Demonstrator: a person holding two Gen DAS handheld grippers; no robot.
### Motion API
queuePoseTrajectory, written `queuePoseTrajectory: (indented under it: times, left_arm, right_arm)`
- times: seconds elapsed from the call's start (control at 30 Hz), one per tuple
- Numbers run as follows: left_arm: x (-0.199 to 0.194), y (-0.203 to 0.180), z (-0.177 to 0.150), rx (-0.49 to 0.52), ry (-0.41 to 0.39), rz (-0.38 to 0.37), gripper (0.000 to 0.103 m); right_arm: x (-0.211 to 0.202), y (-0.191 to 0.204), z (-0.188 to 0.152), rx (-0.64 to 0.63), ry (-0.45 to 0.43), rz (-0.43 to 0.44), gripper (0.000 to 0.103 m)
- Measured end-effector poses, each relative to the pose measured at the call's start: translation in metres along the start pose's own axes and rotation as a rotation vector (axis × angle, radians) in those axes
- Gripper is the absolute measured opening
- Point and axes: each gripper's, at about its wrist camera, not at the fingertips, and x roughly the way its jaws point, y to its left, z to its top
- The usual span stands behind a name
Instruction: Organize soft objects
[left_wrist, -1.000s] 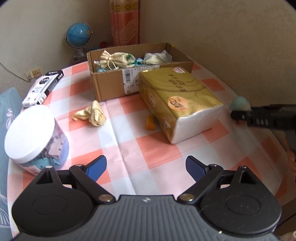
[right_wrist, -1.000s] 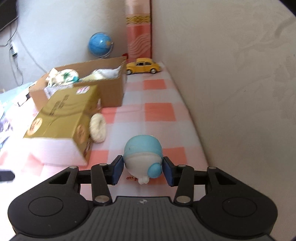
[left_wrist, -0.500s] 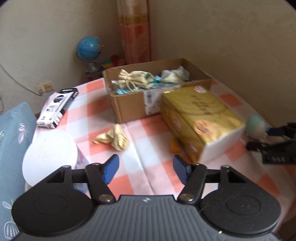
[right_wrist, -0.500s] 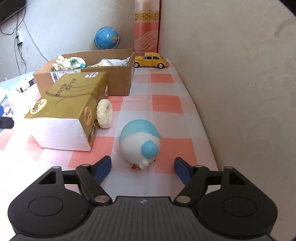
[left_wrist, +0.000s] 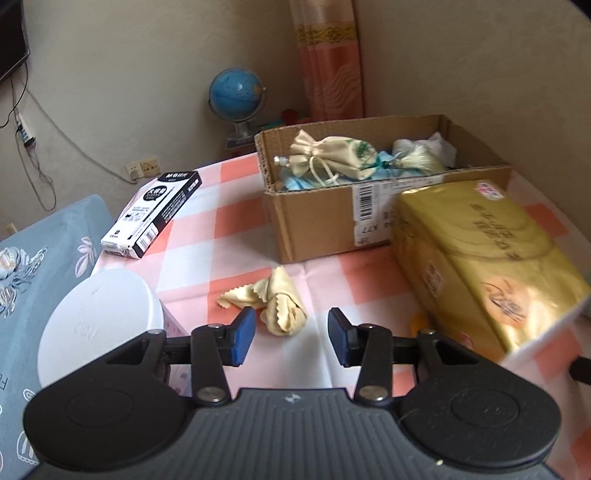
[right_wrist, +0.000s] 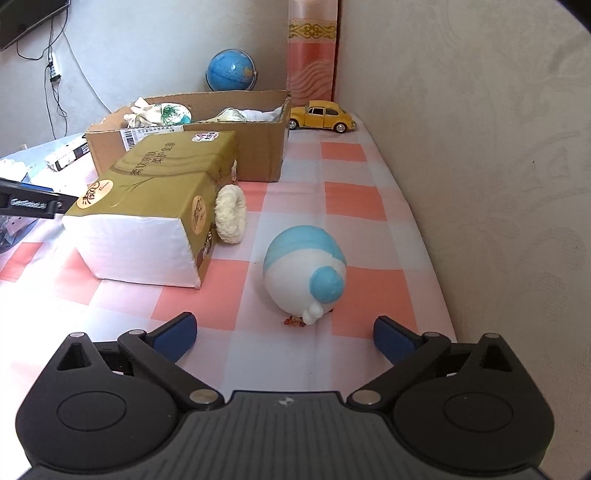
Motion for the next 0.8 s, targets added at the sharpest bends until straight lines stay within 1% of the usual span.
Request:
queuePoseTrajectory:
  times: [0.1,0.17,0.27,0.33,0.37,0.43,0.53,0.7,0.8]
  left_arm:
    - [0.008,0.0,0.003,-0.007,0.006,0.007,0.043]
    - [0.014,0.002,0.004,-0.029,0.019,-0.007,0.042]
    - [0.019,0.003,0.004,-0.044,0.023,0.002,0.039]
    - [0.021,0.004,0.004,-0.054,0.02,-0.007,0.033]
    - [0.022,0.005,0.005,-0.061,0.02,-0.013,0.032]
    - [0.023,0.007,0.006,-0.069,0.019,-0.023,0.025]
    - [0.023,0.008,0.006,-0.064,0.018,-0.04,0.025]
    - [0.012,0.002,0.0,-0.029,0.028,-0.11,0.025]
    - [0.006,0.0,-0.005,-0.037,0.037,-0.138,0.025]
  right_arm:
    - [0.001,0.0,0.0,-0.002,0.0,0.003,0.103]
    - [0.001,0.0,0.0,-0.003,-0.001,0.004,0.103]
    - [0.001,0.0,0.0,-0.003,-0.002,0.004,0.103]
    - [0.001,0.001,-0.001,-0.002,-0.003,0.002,0.103]
    - [0.001,0.001,-0.001,-0.001,-0.004,0.0,0.103]
    - [0.001,0.001,-0.001,0.0,-0.005,-0.003,0.103]
    - [0.001,0.002,-0.002,0.002,-0.008,-0.004,0.103]
    - [0.002,0.001,0.0,0.002,0.002,-0.003,0.103]
    - [0.004,0.0,0.004,0.001,0.013,-0.01,0.103]
